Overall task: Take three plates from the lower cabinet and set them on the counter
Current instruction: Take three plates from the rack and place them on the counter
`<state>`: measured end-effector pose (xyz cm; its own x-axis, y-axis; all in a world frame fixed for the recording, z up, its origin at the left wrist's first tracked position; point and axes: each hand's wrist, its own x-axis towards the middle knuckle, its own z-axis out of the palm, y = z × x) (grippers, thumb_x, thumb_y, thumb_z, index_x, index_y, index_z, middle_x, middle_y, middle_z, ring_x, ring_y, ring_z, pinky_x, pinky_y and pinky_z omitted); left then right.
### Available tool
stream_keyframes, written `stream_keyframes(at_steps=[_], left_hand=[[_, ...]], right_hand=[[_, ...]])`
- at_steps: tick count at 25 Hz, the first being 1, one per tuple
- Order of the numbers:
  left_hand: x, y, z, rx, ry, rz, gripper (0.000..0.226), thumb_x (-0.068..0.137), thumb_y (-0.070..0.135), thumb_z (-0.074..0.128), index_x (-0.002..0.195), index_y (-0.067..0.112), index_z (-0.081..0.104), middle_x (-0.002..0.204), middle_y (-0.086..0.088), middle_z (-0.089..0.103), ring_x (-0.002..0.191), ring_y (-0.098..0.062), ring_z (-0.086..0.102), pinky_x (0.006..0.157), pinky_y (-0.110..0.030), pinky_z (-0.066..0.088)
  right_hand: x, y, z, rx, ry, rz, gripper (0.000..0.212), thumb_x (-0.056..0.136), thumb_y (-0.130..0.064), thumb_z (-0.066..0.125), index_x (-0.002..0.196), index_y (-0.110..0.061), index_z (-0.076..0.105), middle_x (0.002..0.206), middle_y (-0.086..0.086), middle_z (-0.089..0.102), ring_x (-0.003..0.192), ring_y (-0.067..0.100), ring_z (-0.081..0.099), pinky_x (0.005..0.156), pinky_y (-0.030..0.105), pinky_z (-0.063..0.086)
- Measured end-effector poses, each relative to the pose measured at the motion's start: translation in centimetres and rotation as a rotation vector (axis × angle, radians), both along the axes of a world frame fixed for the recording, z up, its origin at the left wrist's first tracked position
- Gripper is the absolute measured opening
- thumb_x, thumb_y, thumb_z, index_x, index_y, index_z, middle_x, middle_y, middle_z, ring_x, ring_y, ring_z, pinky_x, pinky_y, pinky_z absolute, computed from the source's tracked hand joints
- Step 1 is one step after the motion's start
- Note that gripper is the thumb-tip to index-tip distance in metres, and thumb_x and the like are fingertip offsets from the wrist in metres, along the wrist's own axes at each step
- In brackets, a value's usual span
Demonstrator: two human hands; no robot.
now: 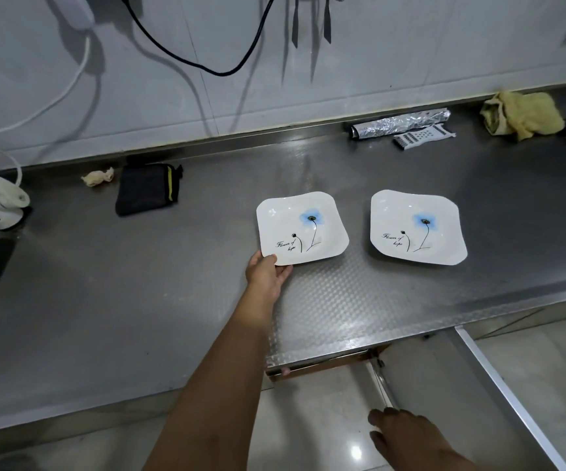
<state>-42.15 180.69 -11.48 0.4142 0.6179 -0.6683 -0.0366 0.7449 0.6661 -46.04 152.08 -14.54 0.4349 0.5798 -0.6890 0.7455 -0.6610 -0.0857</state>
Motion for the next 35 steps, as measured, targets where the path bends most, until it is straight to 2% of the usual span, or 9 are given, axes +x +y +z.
stream_keyframes(at_steps=[4, 8, 12, 15, 18, 20, 22, 30, 35], left_hand=[[-1.7, -0.3, 0.9, 0.067, 0.183, -0.195, 0.036, 0.098, 0.003, 0.038, 0.134, 0.001, 0.041, 0.130, -0.022, 0.055, 0.121, -0.037, 0.055, 0.093, -0.043, 0.048], [-5.1, -2.7, 2.4, 0.262, 0.380, -0.579, 0.012, 0.096, 0.013, 0.041, 0.092, 0.013, 0.052, 0.083, -0.009, 0.055, 0.070, -0.020, 0.058, 0.062, -0.029, 0.048], [-9.3, -7.3, 2.9, 0.461, 0.431, -0.953, 0.014, 0.095, 0.022, 0.045, 0.085, 0.017, 0.054, 0.077, -0.005, 0.058, 0.064, -0.020, 0.059, 0.050, -0.022, 0.046], [-12.0, -11.1, 2.0, 0.638, 0.519, -1.135, 0.017, 0.088, 0.032, 0.053, 0.078, 0.021, 0.061, 0.082, -0.010, 0.071, 0.079, -0.033, 0.069, 0.068, -0.032, 0.055], [-14.0, -14.4, 1.7, 0.833, 0.692, -1.201, 0.024, 0.090, 0.027, 0.055, 0.095, 0.010, 0.070, 0.091, -0.004, 0.067, 0.082, -0.025, 0.061, 0.063, -0.025, 0.043], [-15.1, -15.9, 0.3, 0.900, 0.780, -1.279, 0.030, 0.093, 0.024, 0.050, 0.110, 0.006, 0.067, 0.117, -0.009, 0.065, 0.102, -0.028, 0.062, 0.078, -0.027, 0.046], [-15.8, -16.7, -2.5, 0.919, 0.814, -1.294, 0.033, 0.094, 0.024, 0.048, 0.115, 0.005, 0.066, 0.134, -0.007, 0.058, 0.114, -0.027, 0.059, 0.090, -0.029, 0.046], [-11.8, -15.6, -24.5, 0.953, 0.894, -1.292, 0.032, 0.094, 0.024, 0.044, 0.111, 0.004, 0.061, 0.125, -0.014, 0.061, 0.114, -0.030, 0.056, 0.094, -0.034, 0.047], [-6.5, -13.2, -36.9, 0.982, 0.809, -1.023, 0.035, 0.094, 0.024, 0.048, 0.116, 0.000, 0.062, 0.124, -0.020, 0.063, 0.115, -0.033, 0.058, 0.091, -0.031, 0.046]], right_hand=[[0.0, 0.0, 0.7, 0.030, -0.014, -0.015, 0.036, 0.098, -0.033, 0.032, 0.127, -0.018, 0.046, 0.131, 0.007, 0.053, 0.123, 0.024, 0.051, 0.098, 0.031, 0.041], [0.3, -0.5, 1.2, 0.054, -0.012, -0.035, 0.035, 0.098, -0.031, 0.032, 0.125, -0.016, 0.048, 0.129, 0.008, 0.056, 0.118, 0.025, 0.055, 0.093, 0.030, 0.044], [0.6, -1.4, 1.9, 0.078, 0.011, -0.056, 0.036, 0.097, -0.032, 0.034, 0.126, -0.017, 0.049, 0.130, 0.009, 0.057, 0.118, 0.026, 0.056, 0.092, 0.030, 0.045], [0.5, -2.0, 2.7, 0.108, 0.043, -0.060, 0.038, 0.097, -0.033, 0.037, 0.128, -0.016, 0.047, 0.132, 0.011, 0.056, 0.118, 0.027, 0.055, 0.092, 0.031, 0.045], [0.8, -2.6, 2.9, 0.137, 0.047, -0.019, 0.041, 0.096, -0.035, 0.040, 0.132, -0.017, 0.046, 0.135, 0.012, 0.055, 0.122, 0.028, 0.053, 0.095, 0.032, 0.044], [0.7, -3.1, 2.0, 0.151, 0.052, 0.008, 0.042, 0.096, -0.036, 0.040, 0.133, -0.018, 0.045, 0.137, 0.011, 0.054, 0.124, 0.028, 0.052, 0.096, 0.033, 0.044], [0.9, -3.5, -0.1, 0.159, 0.041, 0.019, 0.042, 0.095, -0.037, 0.040, 0.132, -0.018, 0.046, 0.136, 0.010, 0.055, 0.123, 0.028, 0.052, 0.095, 0.035, 0.044], [5.4, -0.7, -20.2, 0.161, -0.052, -0.064, 0.041, 0.093, -0.038, 0.043, 0.127, -0.017, 0.052, 0.132, 0.013, 0.056, 0.120, 0.031, 0.054, 0.094, 0.037, 0.046], [9.2, 2.2, -34.3, 0.220, -0.127, -0.070, 0.032, 0.091, -0.031, 0.045, 0.118, -0.015, 0.055, 0.126, 0.013, 0.060, 0.117, 0.031, 0.056, 0.092, 0.038, 0.048]])
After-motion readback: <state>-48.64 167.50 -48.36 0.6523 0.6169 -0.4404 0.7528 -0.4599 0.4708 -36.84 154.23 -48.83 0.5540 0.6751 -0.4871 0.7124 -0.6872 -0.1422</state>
